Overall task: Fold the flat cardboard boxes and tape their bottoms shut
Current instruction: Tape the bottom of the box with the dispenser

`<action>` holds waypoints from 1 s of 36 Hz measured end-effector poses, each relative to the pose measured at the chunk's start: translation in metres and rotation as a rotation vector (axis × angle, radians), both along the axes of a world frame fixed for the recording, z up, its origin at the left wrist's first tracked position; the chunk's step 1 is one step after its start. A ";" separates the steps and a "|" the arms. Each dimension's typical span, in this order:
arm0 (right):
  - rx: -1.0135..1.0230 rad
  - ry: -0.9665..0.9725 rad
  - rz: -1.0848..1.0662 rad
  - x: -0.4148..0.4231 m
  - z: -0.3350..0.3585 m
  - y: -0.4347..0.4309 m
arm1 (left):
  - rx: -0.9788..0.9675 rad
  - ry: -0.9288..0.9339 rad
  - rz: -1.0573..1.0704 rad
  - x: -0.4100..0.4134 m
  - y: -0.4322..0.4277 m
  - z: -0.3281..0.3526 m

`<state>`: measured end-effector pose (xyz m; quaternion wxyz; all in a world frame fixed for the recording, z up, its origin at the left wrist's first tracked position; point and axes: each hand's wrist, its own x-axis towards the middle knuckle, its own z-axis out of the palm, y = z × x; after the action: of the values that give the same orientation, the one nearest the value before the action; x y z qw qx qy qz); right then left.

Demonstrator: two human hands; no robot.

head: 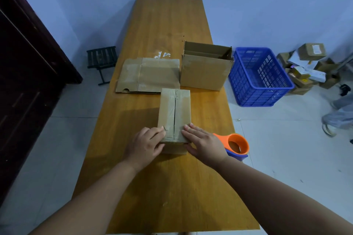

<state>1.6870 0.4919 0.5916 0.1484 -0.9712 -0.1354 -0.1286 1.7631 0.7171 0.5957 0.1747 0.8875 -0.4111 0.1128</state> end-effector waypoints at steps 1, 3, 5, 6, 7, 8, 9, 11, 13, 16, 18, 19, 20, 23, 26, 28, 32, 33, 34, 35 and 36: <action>0.009 0.006 -0.009 0.000 0.001 0.001 | -0.004 0.024 0.009 0.000 0.000 0.000; 0.017 0.013 -0.026 0.001 0.002 0.002 | 0.002 0.066 0.036 0.000 -0.003 0.003; 0.032 0.001 -0.054 0.003 0.001 0.004 | -0.003 0.079 0.073 -0.002 -0.010 0.005; 0.045 -0.012 -0.074 0.003 0.000 0.006 | -0.010 0.072 0.091 -0.003 -0.014 0.005; 0.060 -0.027 -0.095 0.003 -0.001 0.009 | -0.021 0.059 0.108 -0.005 -0.017 0.004; 0.072 -0.042 -0.116 0.002 -0.002 0.011 | -0.033 0.046 0.120 -0.006 -0.019 0.002; 0.082 -0.056 -0.132 0.001 -0.003 0.013 | -0.042 0.035 0.129 -0.008 -0.021 0.001; 0.081 -0.078 -0.145 0.000 -0.004 0.015 | -0.037 0.002 0.155 -0.012 -0.023 -0.002; 0.071 -0.091 -0.143 0.001 -0.004 0.014 | -0.016 -0.023 0.183 -0.014 -0.024 -0.001; 0.068 -0.072 -0.135 0.002 -0.004 0.014 | -0.035 -0.010 0.176 -0.011 -0.023 0.000; 0.080 -0.023 -0.124 0.002 -0.002 0.013 | -0.058 0.034 0.138 -0.005 -0.019 -0.001; 0.090 0.008 -0.112 0.002 0.001 0.011 | -0.058 0.065 0.115 -0.003 -0.016 -0.001; 0.106 0.050 -0.097 0.002 0.005 0.009 | -0.048 0.105 0.095 0.000 -0.015 0.001; 0.217 0.215 -0.144 0.001 0.019 0.009 | -0.077 0.296 0.090 0.003 -0.012 0.013; 0.507 0.280 -0.461 0.006 0.032 0.020 | -0.281 0.538 0.215 0.005 -0.019 0.032; 0.762 0.389 -0.647 0.014 0.038 0.028 | -0.367 0.628 0.396 0.007 -0.029 0.034; 1.040 0.676 -0.655 0.021 0.040 0.043 | -0.383 1.052 0.657 0.009 -0.057 0.038; 1.053 0.688 -0.648 0.020 0.041 0.045 | -0.305 1.074 0.663 0.009 -0.064 0.040; 1.084 0.701 -0.637 0.018 0.043 0.047 | -0.207 1.062 0.670 0.006 -0.069 0.043; 1.131 0.727 -0.621 0.016 0.044 0.049 | -0.114 1.027 0.678 0.003 -0.073 0.046; 1.182 0.754 -0.598 0.013 0.046 0.051 | -0.049 0.989 0.684 -0.001 -0.075 0.049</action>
<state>1.7002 0.5432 0.6380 0.6389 -0.7035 0.2846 0.1262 1.7616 0.6423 0.6447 0.3195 0.9124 0.0306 -0.2542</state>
